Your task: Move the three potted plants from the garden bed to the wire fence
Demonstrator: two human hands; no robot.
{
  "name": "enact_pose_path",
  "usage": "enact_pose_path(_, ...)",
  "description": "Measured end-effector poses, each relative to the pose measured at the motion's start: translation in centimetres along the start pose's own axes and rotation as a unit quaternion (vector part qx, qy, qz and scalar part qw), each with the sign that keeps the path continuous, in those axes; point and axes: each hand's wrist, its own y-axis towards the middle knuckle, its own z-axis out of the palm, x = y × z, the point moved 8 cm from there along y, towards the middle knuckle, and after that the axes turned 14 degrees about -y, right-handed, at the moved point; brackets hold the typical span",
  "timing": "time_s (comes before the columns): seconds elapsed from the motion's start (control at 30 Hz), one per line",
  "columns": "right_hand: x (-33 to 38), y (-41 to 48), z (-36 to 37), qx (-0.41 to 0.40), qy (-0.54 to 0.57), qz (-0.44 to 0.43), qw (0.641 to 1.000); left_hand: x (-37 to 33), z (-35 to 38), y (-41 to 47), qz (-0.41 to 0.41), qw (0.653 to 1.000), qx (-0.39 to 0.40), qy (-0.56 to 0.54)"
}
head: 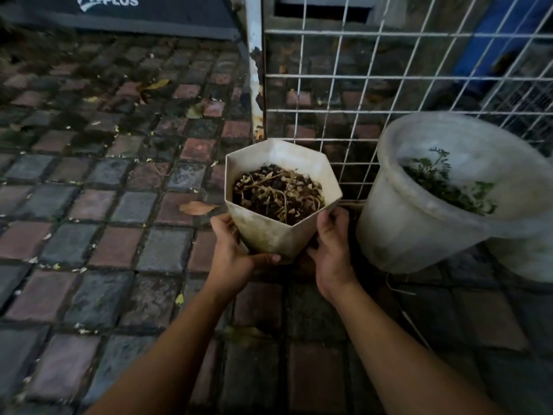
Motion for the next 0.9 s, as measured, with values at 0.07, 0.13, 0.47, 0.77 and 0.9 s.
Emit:
enact_pose_path(0.07, 1.8, -0.2, 0.9, -0.01, -0.032, -0.03, 0.999, -0.4, -0.4, 0.5, -0.017, 0.999, 0.012, -0.026)
enact_pose_path(0.13, 3.1, -0.5, 1.5, -0.033, -0.064, -0.055, 0.996, -1.2, -1.0, 0.6, -0.049, 0.996, 0.019, -0.076)
enact_pose_path(0.47, 4.5, -1.3, 1.9, -0.057, -0.143, -0.095, 0.984, -7.2, -0.5, 2.4, -0.072, 0.991, -0.005, -0.113)
enact_pose_path(0.77, 4.8, 0.9, 1.3, 0.001, -0.17, -0.094, 0.981, -6.3, 0.6, 1.5, -0.073, 0.993, -0.014, -0.097)
enact_pose_path(0.9, 4.9, 1.5, 1.1, 0.021, -0.173, -0.089, 0.981, -6.7, 1.0, 0.7, -0.05, 0.993, -0.011, -0.107)
